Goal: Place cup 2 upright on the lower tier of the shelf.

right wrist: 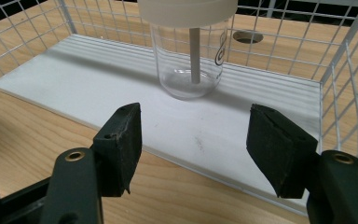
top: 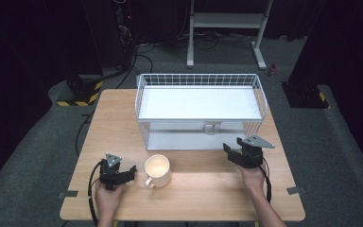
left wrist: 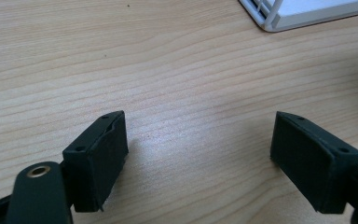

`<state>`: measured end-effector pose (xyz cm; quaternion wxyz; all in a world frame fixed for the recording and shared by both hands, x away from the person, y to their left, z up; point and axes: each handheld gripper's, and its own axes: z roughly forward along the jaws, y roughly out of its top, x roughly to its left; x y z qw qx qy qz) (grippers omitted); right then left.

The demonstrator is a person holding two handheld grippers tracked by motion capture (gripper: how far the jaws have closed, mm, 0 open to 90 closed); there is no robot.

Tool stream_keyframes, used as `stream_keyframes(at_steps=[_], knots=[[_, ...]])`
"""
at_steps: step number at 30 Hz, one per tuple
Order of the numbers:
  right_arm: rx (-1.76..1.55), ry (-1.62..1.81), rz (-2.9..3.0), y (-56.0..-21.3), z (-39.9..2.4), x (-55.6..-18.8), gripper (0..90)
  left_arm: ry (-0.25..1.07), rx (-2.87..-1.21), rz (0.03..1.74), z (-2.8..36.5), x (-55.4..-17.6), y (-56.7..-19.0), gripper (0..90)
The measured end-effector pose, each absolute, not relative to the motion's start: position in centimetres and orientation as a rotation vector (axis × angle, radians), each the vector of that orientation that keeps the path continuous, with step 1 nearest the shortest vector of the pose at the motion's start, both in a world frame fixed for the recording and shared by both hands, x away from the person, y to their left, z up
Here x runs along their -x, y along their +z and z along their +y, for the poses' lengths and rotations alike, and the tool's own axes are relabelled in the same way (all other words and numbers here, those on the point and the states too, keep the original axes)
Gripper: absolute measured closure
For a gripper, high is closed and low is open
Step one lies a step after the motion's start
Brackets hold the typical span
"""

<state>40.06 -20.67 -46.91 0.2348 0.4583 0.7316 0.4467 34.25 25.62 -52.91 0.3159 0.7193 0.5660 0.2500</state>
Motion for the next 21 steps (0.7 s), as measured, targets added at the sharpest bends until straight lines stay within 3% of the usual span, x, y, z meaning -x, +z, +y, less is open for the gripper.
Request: stream_keyframes(at_steps=[21], knots=[[-1.287,1.235,1.98,-47.7,-23.5,-38.3,33.8,0.659,-1.895,1.491,25.6,-34.2,-52.9,18.9]])
